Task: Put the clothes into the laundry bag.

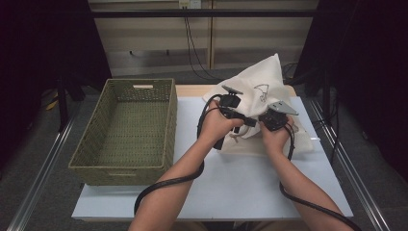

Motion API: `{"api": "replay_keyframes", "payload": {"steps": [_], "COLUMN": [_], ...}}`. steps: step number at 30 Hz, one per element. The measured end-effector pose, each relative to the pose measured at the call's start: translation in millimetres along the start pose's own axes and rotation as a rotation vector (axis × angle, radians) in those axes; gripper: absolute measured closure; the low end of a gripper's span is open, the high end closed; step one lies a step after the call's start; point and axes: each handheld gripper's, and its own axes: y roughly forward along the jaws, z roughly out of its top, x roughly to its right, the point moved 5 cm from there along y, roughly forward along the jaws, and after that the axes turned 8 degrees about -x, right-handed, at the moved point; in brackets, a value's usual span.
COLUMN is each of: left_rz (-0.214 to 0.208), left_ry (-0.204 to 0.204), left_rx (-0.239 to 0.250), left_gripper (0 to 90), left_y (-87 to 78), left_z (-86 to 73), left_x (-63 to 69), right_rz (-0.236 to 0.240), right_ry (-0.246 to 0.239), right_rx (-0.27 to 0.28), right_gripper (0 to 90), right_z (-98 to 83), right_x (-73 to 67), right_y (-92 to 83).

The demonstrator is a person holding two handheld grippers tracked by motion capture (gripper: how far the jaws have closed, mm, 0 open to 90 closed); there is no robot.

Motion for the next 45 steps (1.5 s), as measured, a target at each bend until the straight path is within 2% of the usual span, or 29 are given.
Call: {"api": "replay_keyframes", "payload": {"steps": [2,4,5,6,7,11,12,13,15,16,18,19,20,22,23,24,25,26,27,28,29,30,31,36,38,41,42,43,45], "left_rz": [0.013,0.081,0.087,0.111,0.125,0.177,0.216,0.239,0.233,0.256,0.321,0.339,0.338,0.307,0.31,0.299,0.299,0.27,0.26,0.249,0.259,0.267,0.258,0.18,0.133,0.1,0.087,0.071,0.066], "left_ry": [0.01,0.023,0.022,0.023,0.03,0.043,0.07,0.075,0.061,0.083,0.155,0.169,0.194,0.2,0.2,0.21,0.22,0.247,0.24,0.238,0.232,0.201,0.193,0.136,0.11,0.098,0.089,0.08,0.076], "left_rx": [0.009,0.015,0.012,0.03,0.028,0.062,0.078,0.084,0.087,0.098,0.148,0.157,0.161,0.187,0.188,0.22,0.22,0.226,0.223,0.214,0.194,0.175,0.167,0.139,0.126,0.119,0.099,0.094,0.079], "left_gripper": [87.4,87.0,86.2,85.7,84.1,70.5,66.1,60.5,61.1,58.0,38.2,31.7,31.1,28.7,29.2,29.9,30.8,33.7,46.4,54.8,71.7,78.2,84.7,87.4,87.6,87.7,87.8,87.9,87.9], "left_y": [1.6,3.2,3.9,5.8,6.2,7.8,7.2,6.0,5.8,6.2,6.8,6.9,7.6,12.1,12.6,15.6,16.7,19.5,20.4,21.5,21.9,23.2,24.0,24.9,23.5,22.0,21.3,21.5,20.0], "left_z": [-0.5,-1.2,-1.7,-2.0,-2.4,-2.4,-1.4,-0.8,0.1,2.2,9.4,11.7,14.5,21.4,22.8,27.1,28.0,30.0,30.4,30.4,29.6,28.7,28.7,28.2,28.0,28.6,28.0,28.2,28.9], "left_x": [-4.7,-11.7,-14.1,-18.9,-21.7,-31.4,-34.7,-35.7,-35.4,-35.4,-38.4,-38.6,-38.9,-39.3,-39.5,-39.5,-39.3,-36.8,-35.3,-34.1,-33.7,-34.2,-34.7,-31.7,-29.0,-25.3,-23.9,-22.6,-21.6], "right_rz": [0.01,0.02,0.024,0.033,0.037,0.058,0.06,0.062,0.065,0.067,0.072,0.071,0.067,0.066,0.068,0.072,0.073,0.072,0.073,0.072,0.074,0.076,0.082,0.08,0.078,0.056,0.057,0.044,0.041], "right_ry": [-0.005,-0.011,-0.019,-0.02,-0.03,-0.031,-0.022,-0.027,-0.034,-0.038,-0.047,-0.045,-0.045,-0.052,-0.049,-0.047,-0.045,-0.045,-0.047,-0.045,-0.037,-0.03,-0.025,-0.036,-0.031,-0.009,-0.004,0.022,0.049], "right_rx": [-0.005,-0.004,-0.009,-0.012,-0.015,-0.031,-0.034,-0.034,-0.039,-0.039,-0.042,-0.043,-0.042,-0.04,-0.039,-0.04,-0.04,-0.04,-0.039,-0.038,-0.039,-0.037,-0.035,-0.029,-0.021,0.011,0.013,0.03,0.043], "right_gripper": [86.5,86.3,86.1,86.0,85.8,85.4,85.3,85.2,85.1,85.0,84.8,84.8,84.8,84.8,84.7,84.7,84.7,84.7,84.7,84.7,84.6,84.6,84.6,85.0,85.2,85.4,85.5,85.7,85.7], "right_z": [0.1,0.2,-0.2,-0.5,-1.1,-3.2,-3.6,-3.7,-3.5,-2.9,-1.8,-1.7,-1.9,-2.4,-2.6,-2.7,-2.9,-3.1,-4.1,-4.9,-6.0,-6.5,-6.9,-5.3,-3.6,2.3,3.0,5.3,9.9], "right_x": [-1.4,-2.1,-2.9,-3.7,-4.2,-1.6,-0.9,0.0,0.6,0.6,0.7,0.6,0.8,1.0,0.5,0.1,-0.7,-1.0,-0.9,-0.9,-1.2,-1.4,-1.3,1.3,1.8,2.3,2.2,2.5,1.7], "right_y": [1.6,1.0,0.1,-0.8,-2.8,-7.5,-8.5,-9.3,-11.2,-11.8,-14.1,-15.1,-15.3,-15.8,-15.7,-15.8,-16.1,-16.2,-15.7,-15.3,-14.4,-13.4,-12.4,-5.3,0.2,11.1,12.8,18.0,28.0]}}
